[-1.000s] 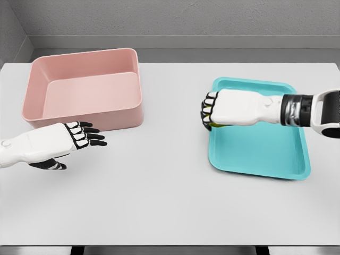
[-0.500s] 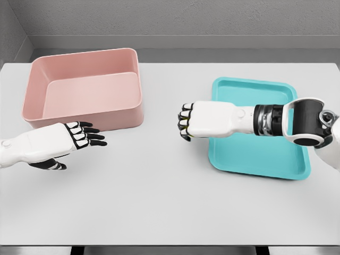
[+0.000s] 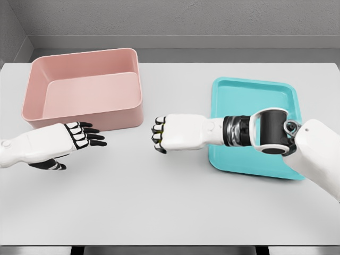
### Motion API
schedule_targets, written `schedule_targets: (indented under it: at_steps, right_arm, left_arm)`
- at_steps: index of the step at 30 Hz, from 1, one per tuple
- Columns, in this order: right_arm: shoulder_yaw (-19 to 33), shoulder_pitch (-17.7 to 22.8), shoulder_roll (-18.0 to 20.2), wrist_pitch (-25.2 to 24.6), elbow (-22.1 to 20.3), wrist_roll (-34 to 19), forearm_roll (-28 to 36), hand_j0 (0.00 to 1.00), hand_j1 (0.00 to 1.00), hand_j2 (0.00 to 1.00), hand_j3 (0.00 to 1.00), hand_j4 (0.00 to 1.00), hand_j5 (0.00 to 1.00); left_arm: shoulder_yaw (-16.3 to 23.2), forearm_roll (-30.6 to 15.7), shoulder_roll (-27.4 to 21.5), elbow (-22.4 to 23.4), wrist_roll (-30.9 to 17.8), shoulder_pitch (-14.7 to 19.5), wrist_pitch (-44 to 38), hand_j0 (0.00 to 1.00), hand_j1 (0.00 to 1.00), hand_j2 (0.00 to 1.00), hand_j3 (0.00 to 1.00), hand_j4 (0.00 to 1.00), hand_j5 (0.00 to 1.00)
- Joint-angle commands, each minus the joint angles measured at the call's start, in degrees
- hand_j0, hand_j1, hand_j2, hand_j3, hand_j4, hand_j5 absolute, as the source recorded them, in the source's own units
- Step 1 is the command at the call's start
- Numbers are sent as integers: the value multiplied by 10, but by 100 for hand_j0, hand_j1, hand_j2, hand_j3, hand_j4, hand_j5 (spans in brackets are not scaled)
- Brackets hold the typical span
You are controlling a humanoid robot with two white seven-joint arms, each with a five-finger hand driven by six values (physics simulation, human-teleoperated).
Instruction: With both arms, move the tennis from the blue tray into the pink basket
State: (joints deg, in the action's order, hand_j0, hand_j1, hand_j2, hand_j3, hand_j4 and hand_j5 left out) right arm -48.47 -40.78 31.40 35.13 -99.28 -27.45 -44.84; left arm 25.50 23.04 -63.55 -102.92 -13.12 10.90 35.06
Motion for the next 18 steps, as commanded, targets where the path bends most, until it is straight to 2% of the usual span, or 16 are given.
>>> schedule_targets:
  at_steps: [1, 11, 18]
  right_arm:
    - [-7, 0, -13, -1, 10, 0, -9, 42, 42, 42, 42, 42, 42]
    - [-22, 4, -63, -1, 58, 1, -34, 42, 42, 42, 42, 42, 42]
    - [-29, 4, -64, -1, 66, 1, -39, 43, 43, 43, 43, 43, 43]
  left_arm:
    - [0, -4, -1, 0, 0, 0, -1, 100, 100, 100, 100, 100, 100]
    - [0, -4, 0, 0, 0, 0, -1, 100, 100, 100, 100, 100, 100]
    - [0, -3, -1, 0, 0, 0, -1, 100, 100, 100, 100, 100, 100]
